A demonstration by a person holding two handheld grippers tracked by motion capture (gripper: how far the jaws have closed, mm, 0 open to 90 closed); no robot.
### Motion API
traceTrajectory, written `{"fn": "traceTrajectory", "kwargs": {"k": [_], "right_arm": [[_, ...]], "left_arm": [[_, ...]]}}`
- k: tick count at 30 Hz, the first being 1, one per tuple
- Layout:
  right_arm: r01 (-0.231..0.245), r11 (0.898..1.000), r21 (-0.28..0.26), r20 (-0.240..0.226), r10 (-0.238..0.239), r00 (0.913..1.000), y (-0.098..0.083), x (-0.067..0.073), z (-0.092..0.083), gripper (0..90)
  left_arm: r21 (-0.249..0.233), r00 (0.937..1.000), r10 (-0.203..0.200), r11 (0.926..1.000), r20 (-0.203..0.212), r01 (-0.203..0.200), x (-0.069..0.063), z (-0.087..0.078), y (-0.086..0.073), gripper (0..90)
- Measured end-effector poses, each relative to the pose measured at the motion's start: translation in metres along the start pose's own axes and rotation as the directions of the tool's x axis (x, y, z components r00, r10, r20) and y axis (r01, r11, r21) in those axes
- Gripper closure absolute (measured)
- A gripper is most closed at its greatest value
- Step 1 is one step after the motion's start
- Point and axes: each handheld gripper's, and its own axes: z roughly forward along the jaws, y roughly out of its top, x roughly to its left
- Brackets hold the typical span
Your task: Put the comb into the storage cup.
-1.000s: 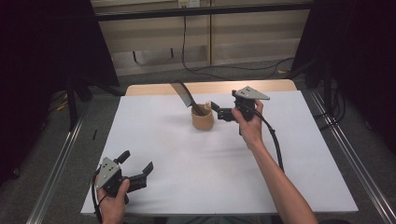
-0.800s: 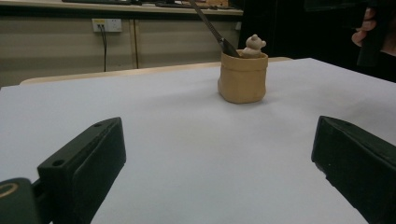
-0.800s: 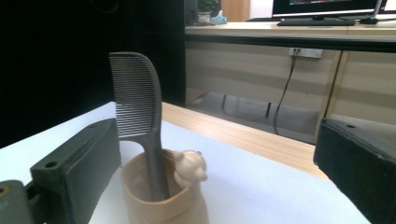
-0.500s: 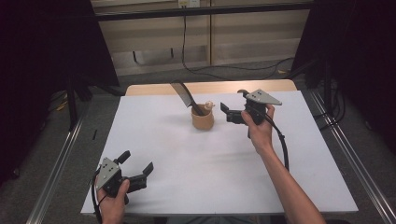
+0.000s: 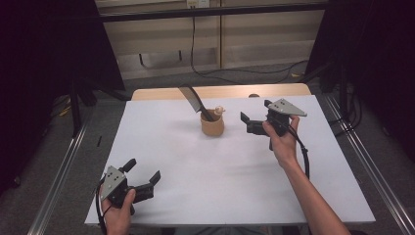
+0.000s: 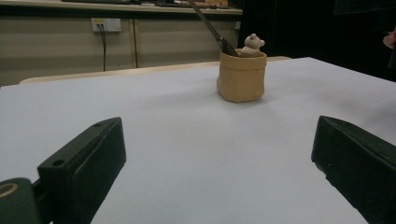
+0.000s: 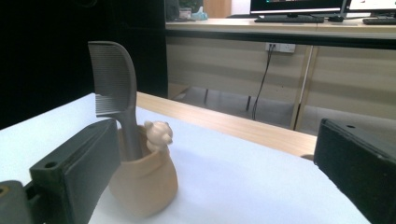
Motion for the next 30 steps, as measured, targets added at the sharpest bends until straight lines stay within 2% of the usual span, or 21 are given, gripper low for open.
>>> {"fn": "traceTrajectory", "kwargs": {"k": [6,13,21,24,30], "right_arm": [[-0.016,1.0,0.0,0.021,0.016,0.9997,-0.004,-0.007,-0.012,0.0],[0.003,1.0,-0.014,0.059,-0.002,0.9982,-0.007,-0.01,-0.027,0.0],[0.005,1.0,-0.026,0.077,-0.003,0.997,-0.011,-0.01,-0.039,0.0],[-0.005,0.999,-0.031,0.069,0.007,0.9976,-0.011,-0.009,-0.045,0.0],[0.027,0.999,-0.03,0.101,-0.024,0.9946,-0.017,-0.01,-0.055,0.0]], "left_arm": [[0.001,1.0,0.002,1.0,-0.003,-0.002,0.001,0.0,0.0,3.2],[-0.003,1.0,-0.001,1.0,-0.008,0.001,0.0,-0.001,0.0,3.2],[0.001,0.9999,0.006,1.0,-0.015,-0.006,0.0,-0.001,0.0,3.2],[-0.004,0.9998,0.003,1.0,-0.021,-0.003,0.0,-0.001,0.0,3.2],[-0.005,0.9995,0.01,0.9999,-0.032,-0.01,0.0,-0.002,0.0,3.2]]}}
